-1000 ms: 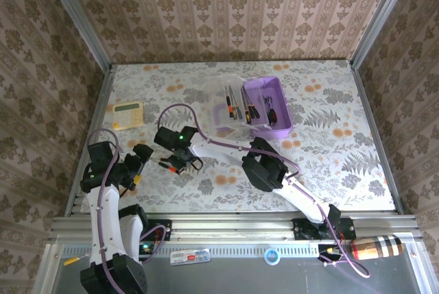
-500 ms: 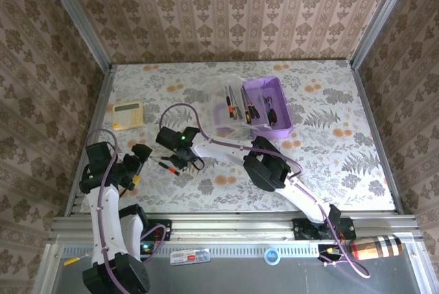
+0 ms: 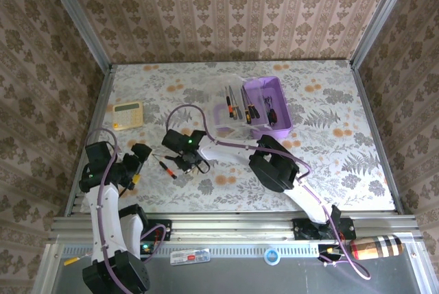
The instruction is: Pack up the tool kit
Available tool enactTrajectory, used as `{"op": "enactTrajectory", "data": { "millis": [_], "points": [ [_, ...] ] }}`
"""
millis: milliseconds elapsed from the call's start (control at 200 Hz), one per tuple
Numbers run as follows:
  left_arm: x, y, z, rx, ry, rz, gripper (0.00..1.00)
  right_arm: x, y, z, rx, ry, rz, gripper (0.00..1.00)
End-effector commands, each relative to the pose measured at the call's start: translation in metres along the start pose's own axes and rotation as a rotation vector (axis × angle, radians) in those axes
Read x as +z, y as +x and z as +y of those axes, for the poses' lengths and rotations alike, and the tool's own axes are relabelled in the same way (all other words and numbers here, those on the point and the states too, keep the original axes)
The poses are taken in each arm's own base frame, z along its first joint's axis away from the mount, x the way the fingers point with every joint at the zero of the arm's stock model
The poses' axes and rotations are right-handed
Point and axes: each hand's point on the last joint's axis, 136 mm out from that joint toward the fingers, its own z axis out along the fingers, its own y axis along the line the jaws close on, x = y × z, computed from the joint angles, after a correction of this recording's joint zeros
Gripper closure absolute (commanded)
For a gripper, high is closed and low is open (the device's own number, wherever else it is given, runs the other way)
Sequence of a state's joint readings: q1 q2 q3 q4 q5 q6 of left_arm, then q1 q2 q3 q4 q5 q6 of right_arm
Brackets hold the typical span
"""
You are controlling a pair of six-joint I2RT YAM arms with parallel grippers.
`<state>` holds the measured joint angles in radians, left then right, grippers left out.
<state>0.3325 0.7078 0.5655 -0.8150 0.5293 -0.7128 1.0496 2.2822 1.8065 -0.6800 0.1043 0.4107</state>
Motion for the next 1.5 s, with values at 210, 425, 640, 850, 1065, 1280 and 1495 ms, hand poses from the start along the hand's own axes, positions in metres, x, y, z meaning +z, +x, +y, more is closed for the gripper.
{"op": "enactTrajectory", "data": {
  "millis": [210, 425, 640, 850, 1065, 1280, 1495],
  "points": [
    [0.004, -0.003, -0.005, 0.007, 0.037, 0.001, 0.00, -0.022, -0.004, -0.019, 0.179, 0.016, -0.089, 0.84],
    [0.012, 0.000, 0.008, -0.009, 0.009, 0.011, 0.00, -0.018, 0.006, -0.027, 0.196, 0.036, -0.068, 0.84],
    [0.025, 0.000, 0.038, -0.105, -0.110, -0.001, 0.00, -0.029, 0.000, -0.024, 0.175, 0.019, -0.078, 0.77],
    [0.036, 0.000, 0.055, 0.024, -0.329, -0.005, 0.03, -0.052, -0.011, -0.021, 0.174, -0.008, -0.120, 0.73],
    [0.049, 0.003, 0.059, 0.088, -0.385, 0.045, 0.15, -0.079, -0.015, -0.020, 0.172, -0.029, -0.149, 0.64],
    [0.037, 0.001, 0.047, 0.116, -0.346, 0.029, 0.13, -0.078, -0.037, 0.008, -0.102, -0.124, -0.120, 0.40],
    [0.013, -0.001, 0.035, 0.044, -0.287, 0.007, 0.10, -0.041, -0.051, 0.016, -0.268, -0.148, -0.049, 0.35]
  ]
}}
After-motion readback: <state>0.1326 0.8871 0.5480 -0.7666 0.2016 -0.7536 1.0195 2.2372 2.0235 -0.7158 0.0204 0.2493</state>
